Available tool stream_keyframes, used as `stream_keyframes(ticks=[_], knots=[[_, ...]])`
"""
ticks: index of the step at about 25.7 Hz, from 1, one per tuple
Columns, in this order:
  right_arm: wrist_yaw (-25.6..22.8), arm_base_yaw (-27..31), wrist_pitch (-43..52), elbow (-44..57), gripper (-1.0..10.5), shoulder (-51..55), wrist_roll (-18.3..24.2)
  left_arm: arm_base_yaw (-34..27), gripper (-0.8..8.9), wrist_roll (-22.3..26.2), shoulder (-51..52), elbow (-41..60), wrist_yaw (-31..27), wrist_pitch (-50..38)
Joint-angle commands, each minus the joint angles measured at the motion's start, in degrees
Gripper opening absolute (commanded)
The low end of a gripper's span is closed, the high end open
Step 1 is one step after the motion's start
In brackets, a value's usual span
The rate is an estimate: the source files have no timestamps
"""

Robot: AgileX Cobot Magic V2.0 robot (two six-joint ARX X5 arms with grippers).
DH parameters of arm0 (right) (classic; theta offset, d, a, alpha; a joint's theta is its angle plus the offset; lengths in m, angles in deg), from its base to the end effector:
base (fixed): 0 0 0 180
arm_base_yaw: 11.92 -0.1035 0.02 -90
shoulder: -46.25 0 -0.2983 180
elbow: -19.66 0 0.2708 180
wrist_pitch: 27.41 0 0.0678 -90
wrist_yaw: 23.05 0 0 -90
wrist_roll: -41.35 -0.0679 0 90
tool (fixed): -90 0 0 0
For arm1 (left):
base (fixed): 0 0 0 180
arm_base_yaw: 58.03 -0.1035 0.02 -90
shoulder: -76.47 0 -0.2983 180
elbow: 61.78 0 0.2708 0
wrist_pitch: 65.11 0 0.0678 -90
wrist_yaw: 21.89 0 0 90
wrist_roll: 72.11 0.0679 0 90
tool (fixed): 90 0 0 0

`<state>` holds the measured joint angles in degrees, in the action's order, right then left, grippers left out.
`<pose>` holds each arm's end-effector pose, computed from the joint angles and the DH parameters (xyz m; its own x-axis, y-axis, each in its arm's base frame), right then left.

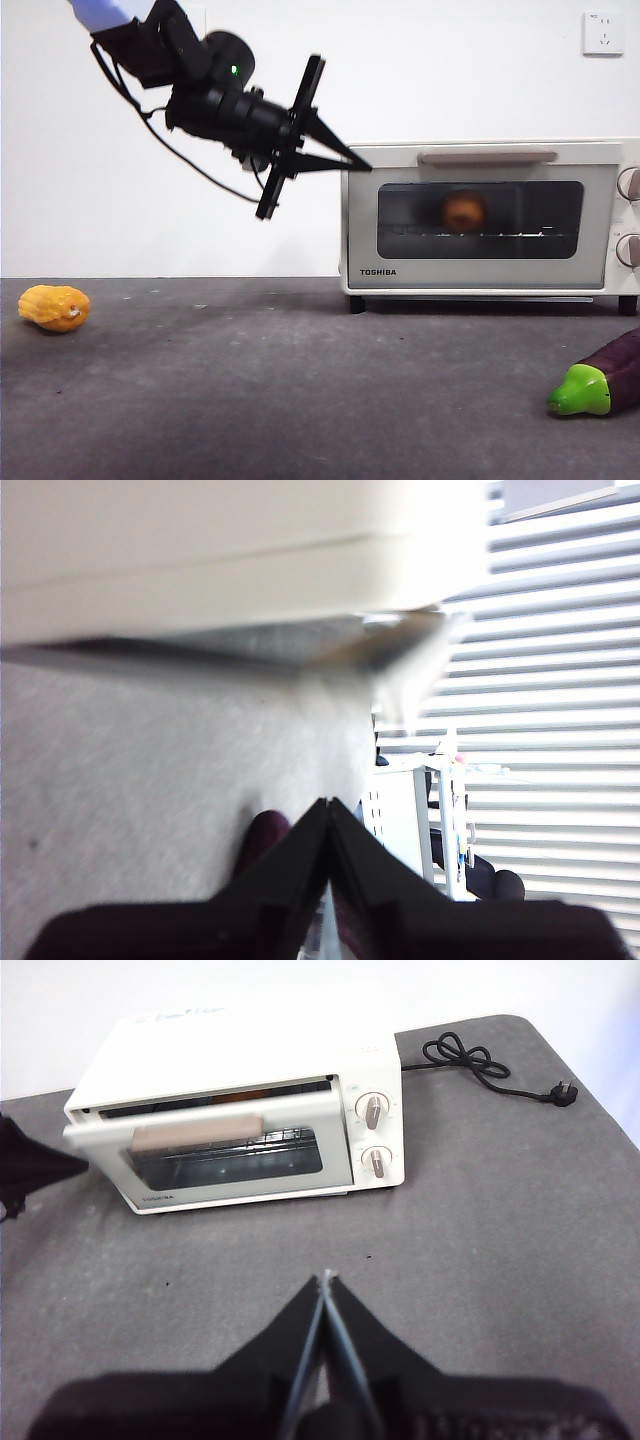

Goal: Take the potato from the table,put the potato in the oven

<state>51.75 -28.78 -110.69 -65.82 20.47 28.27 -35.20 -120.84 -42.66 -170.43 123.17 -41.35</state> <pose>0.0149 -0.0141 0.4137 0.9225 0.0056 -0.3860 0.0380 0.9937 0.1053 0.4574 -0.2529 0.2548 0.1183 -0.9392 -0.3222 0.1688 0.3388 -0.9256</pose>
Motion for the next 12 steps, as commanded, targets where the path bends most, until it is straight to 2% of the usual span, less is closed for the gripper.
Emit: stream_keyframes(ticks=[1, 7, 12], knots=[[-0.3, 0.0, 0.6, -0.2, 0.0, 0.3, -0.4, 0.0, -0.06, -0.2, -0.3, -0.6, 0.4, -0.3], [-0.3, 0.0, 0.5, -0.2, 0.0, 0.3, -0.4, 0.1, -0.06, 0.0, -0.3, -0.7, 2.1, -0.1], [-0.1, 0.0, 0.5, -0.2, 0.0, 0.2, -0.5, 0.4, -0.05, 5.5, 1.9, -0.7, 6.3, 2.4]])
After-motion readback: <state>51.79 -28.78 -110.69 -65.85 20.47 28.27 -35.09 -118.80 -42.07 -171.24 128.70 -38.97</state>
